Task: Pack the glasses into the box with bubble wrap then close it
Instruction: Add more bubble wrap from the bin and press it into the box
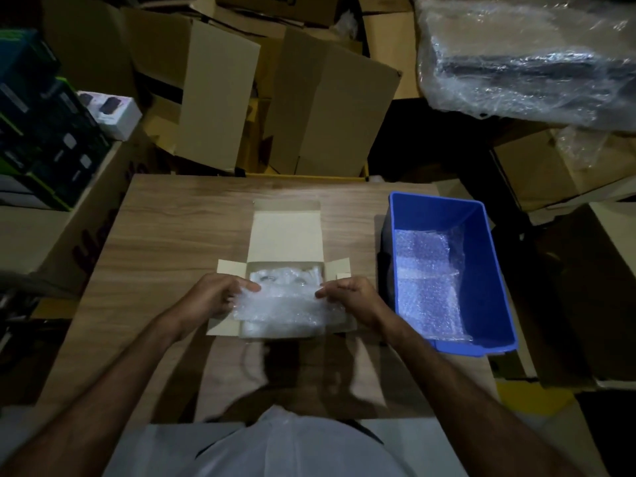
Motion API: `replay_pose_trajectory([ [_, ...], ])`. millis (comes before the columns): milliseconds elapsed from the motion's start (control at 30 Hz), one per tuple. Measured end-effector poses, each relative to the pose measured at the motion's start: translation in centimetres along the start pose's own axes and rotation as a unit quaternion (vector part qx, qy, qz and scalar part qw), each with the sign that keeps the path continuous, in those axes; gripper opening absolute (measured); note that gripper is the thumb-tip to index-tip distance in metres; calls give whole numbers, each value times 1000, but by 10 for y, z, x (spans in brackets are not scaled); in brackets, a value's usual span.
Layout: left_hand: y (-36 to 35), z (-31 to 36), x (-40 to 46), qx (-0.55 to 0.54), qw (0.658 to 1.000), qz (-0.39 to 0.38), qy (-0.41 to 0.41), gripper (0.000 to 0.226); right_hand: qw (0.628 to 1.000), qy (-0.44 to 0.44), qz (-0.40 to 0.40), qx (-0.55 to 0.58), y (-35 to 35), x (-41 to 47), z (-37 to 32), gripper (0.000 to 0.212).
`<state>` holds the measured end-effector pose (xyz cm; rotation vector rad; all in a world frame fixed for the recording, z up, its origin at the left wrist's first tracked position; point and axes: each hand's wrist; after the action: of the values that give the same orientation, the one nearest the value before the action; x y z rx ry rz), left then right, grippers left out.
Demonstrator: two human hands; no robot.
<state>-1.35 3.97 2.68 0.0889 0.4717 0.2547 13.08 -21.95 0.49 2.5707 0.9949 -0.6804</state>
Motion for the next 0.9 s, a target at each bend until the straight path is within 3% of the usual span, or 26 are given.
replay_pose_trajectory([
  [67, 2, -1, 1, 6, 1000, 30, -1, 36, 1000, 4, 14, 3, 1, 6, 3, 15],
  [133, 3, -4, 3, 75, 993, 73, -53, 17, 994, 78, 47, -55, 1, 12, 7, 3],
  [167, 3, -7, 4, 106, 987, 88, -88, 10, 988, 112, 63, -88, 0, 15, 9, 12],
  [267, 3, -14, 3, 182, 969, 91, -140, 27, 970, 162, 71, -168, -6, 16, 9, 25],
  [400, -5, -26, -6, 425, 887, 44, -175, 23, 910, 197, 26, -365, -14, 13, 12, 21],
  [633, -23, -33, -7, 577, 798, -45, -170, 20, 813, 182, -86, -546, -29, 7, 19, 16],
  [800, -35, -34, 1, 604, 782, -111, -105, 17, 802, 149, -97, -570, -36, 11, 6, 12],
  [900, -44, -28, 10, 625, 764, -154, -53, 16, 807, 162, -76, -563, -38, 13, 8, 29],
])
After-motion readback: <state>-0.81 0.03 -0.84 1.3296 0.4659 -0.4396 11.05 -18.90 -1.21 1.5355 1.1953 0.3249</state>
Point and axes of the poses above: each hand's wrist, its own x-axis towards the middle knuckle, its own y-axis out of the back of the hand, z = x × y, and after that the axes turned 5 degrees about -y, right-handed
